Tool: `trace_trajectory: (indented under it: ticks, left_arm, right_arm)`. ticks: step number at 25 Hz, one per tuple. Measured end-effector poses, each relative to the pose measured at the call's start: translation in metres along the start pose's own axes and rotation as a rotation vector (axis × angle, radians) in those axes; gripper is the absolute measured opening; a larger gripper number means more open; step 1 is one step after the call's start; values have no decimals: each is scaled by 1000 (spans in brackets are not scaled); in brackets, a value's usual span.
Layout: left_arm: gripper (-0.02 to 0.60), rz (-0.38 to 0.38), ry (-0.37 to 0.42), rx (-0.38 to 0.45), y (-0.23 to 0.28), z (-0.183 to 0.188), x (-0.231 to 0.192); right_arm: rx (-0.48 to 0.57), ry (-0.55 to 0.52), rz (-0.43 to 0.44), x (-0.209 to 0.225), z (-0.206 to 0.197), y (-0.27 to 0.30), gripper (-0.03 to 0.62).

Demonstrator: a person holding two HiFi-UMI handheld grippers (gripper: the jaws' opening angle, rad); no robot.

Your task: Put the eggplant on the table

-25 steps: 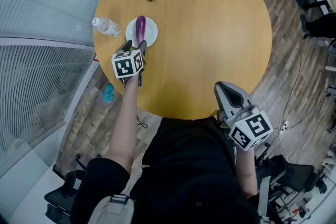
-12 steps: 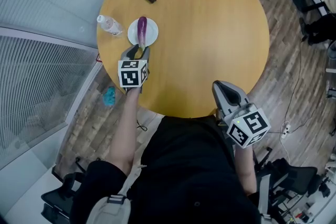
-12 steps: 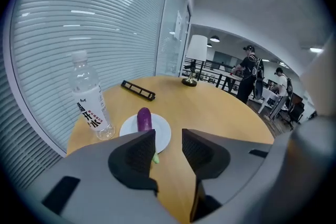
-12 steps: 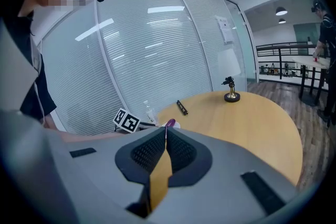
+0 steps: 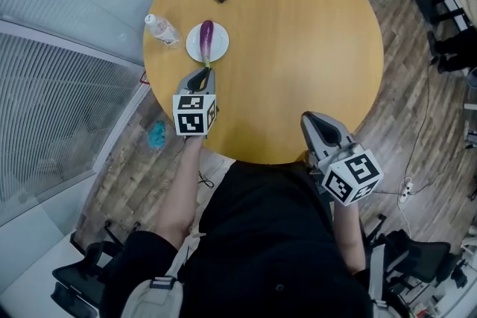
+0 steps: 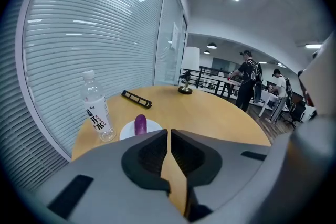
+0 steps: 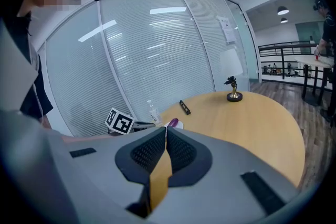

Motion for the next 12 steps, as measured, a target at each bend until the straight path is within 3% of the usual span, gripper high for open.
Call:
trace_trajectory:
  ticks: [12]
  left_arm:
    - [12,23,-75,55,-41,-14,6]
  right_arm:
    - [-28,-44,71,1,-1,2,18]
Point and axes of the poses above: the fingertips, and each gripper's own axes: y forward along the fingers, x to its right, z out of its top, the point moved 1 cm from there along -y, backward along the fingers, and after that the axes turned 7 degrees about -x, right-handed, at the moved point
